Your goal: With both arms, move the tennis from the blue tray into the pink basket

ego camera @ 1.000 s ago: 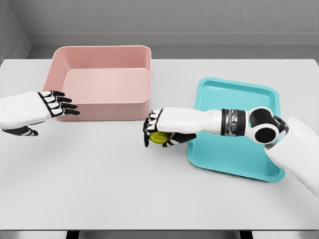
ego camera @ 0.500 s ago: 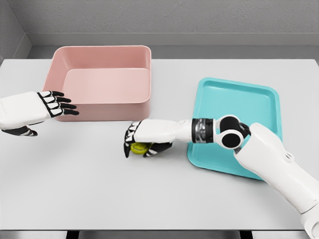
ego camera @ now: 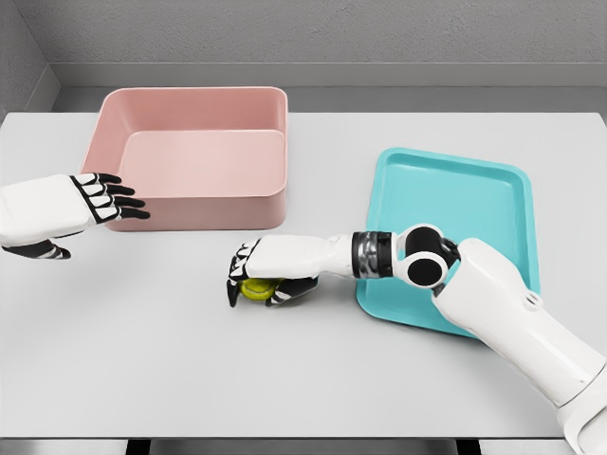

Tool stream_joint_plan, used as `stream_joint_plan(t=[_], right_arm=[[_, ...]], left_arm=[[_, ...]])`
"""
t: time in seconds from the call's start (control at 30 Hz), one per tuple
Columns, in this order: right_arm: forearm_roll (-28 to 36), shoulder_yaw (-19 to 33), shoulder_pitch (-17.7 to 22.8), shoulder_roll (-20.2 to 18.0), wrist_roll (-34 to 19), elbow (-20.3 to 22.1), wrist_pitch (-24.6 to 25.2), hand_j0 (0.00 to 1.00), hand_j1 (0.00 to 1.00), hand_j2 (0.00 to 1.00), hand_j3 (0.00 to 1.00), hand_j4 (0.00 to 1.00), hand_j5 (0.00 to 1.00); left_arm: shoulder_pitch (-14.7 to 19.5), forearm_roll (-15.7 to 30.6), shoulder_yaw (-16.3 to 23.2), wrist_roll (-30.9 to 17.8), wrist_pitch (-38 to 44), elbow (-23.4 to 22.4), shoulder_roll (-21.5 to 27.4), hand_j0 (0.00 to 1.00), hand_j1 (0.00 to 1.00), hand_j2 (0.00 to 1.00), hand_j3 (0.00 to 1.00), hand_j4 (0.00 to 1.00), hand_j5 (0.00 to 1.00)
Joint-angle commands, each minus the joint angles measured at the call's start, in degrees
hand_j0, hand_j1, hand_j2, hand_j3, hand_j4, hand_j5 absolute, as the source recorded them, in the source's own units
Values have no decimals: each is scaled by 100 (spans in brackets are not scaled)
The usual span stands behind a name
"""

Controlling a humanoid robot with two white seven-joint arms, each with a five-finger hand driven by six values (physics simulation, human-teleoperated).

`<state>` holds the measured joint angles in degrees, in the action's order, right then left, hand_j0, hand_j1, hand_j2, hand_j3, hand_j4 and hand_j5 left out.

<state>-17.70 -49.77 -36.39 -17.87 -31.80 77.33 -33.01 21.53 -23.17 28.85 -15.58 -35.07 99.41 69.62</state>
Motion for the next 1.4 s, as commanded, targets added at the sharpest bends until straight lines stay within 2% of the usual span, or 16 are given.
stream_joint_plan(t=[0.0, 0.27, 0.4, 0.57, 0.67, 0.73, 0.87, 0.97, 1.07, 1.17, 1.3, 1.37], right_arm=[[-66, 2, 0, 3, 16, -7, 23, 99, 99, 99, 99, 99, 99], [-102, 29, 9, 3, 7, 46, 14, 100, 100, 100, 100, 100, 100], [-102, 160, 0, -32, 16, 467, 5, 100, 100, 100, 100, 100, 100], [-102, 1021, 17, -269, 7, 1311, -30, 100, 100, 100, 100, 100, 100], [-93, 1417, 26, -533, 7, 1768, -39, 100, 100, 100, 100, 100, 100], [-67, 1689, 88, -805, 7, 2225, -48, 100, 100, 100, 100, 100, 100], [-32, 2296, 263, -1060, 7, 2278, -199, 100, 100, 100, 100, 100, 100], [-23, 3306, 747, -1482, 24, 2269, -199, 100, 100, 100, 100, 100, 100], [-14, 4273, 1274, -1596, 33, 2269, -199, 100, 100, 100, 100, 100, 100], [100, 4915, 1740, -1746, 42, 2261, -199, 100, 100, 100, 100, 100, 100], [197, 5003, 2074, -1825, 42, 2217, -199, 100, 100, 100, 100, 100, 100], [197, 4994, 2206, -1790, 42, 2225, -199, 100, 100, 100, 100, 100, 100]], left_arm=[[0, 32, -2, 3, 7, -1, 8, 100, 100, 100, 100, 100, 100], [0, 32, -2, 3, 7, -1, -1, 100, 100, 100, 100, 100, 100], [-9, 32, -2, 3, 7, 8, -36, 100, 100, 100, 100, 100, 100], [-26, 23, -2, 3, 7, -1, -36, 100, 100, 100, 100, 100, 100], [-44, 14, 24, -6, 7, -10, -71, 100, 100, 100, 100, 100, 100], [-44, -30, 42, -15, 7, -1, -212, 100, 100, 100, 100, 100, 100], [-53, -144, 86, -217, 7, -1, -607, 100, 100, 100, 100, 100, 100], [-35, -373, 191, -261, 7, -1, -888, 100, 100, 100, 100, 100, 100], [0, -539, 288, -270, 7, -1, -1090, 100, 100, 100, 100, 100, 100], [0, -909, 297, -305, 7, -10, -1495, 100, 100, 100, 100, 100, 100], [9, -1111, 305, -305, 7, -1, -1750, 100, 100, 100, 100, 100, 100], [176, -1120, 551, -305, 7, -10, -1811, 100, 100, 100, 100, 100, 100]])
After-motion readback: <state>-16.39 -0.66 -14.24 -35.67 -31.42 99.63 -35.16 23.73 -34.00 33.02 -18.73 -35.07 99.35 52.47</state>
